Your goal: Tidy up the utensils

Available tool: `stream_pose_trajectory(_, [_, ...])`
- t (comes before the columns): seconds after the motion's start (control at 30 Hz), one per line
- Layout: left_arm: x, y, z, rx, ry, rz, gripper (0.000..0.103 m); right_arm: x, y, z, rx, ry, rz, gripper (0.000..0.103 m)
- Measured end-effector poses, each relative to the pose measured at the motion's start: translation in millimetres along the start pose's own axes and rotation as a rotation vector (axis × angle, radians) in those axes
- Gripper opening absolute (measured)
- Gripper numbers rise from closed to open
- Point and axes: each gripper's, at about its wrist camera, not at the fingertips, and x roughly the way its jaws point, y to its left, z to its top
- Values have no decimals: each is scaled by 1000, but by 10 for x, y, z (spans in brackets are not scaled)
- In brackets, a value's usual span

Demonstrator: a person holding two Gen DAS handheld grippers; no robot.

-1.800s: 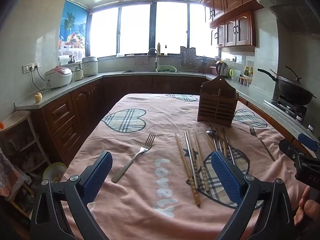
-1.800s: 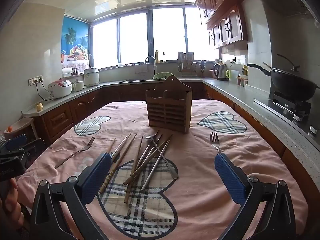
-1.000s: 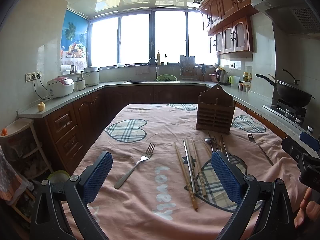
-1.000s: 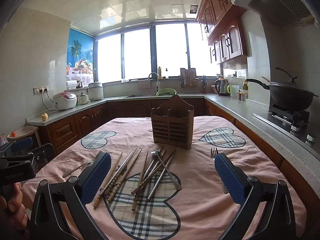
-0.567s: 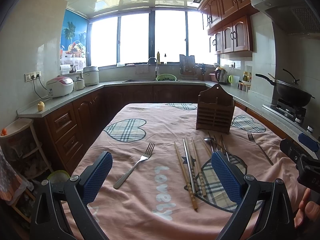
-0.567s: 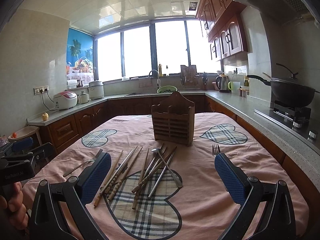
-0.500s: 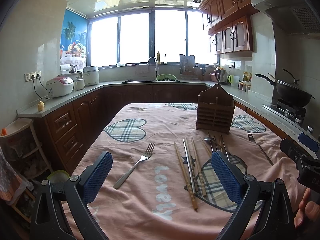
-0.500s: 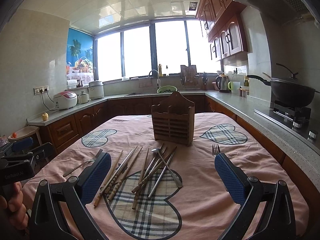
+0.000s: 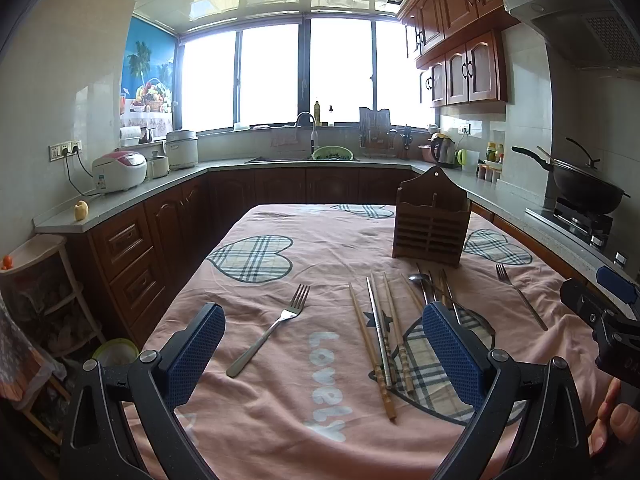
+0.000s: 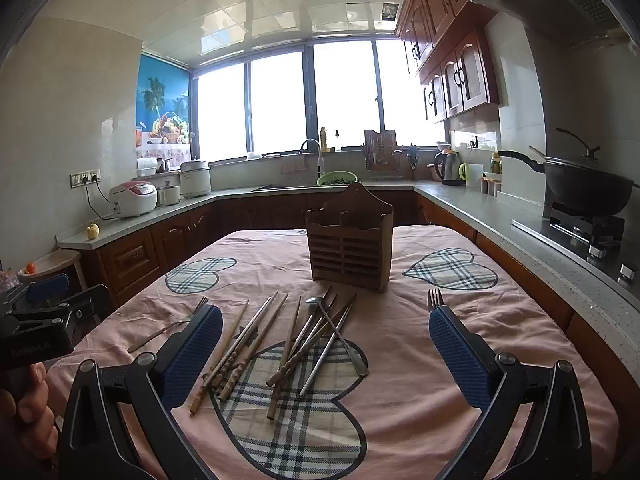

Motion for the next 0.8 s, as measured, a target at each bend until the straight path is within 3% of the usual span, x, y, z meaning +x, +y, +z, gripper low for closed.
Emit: stream_pose_trajectory(0.8, [80, 14, -24, -6, 16, 0, 100, 45, 23, -29, -1, 18, 8, 103])
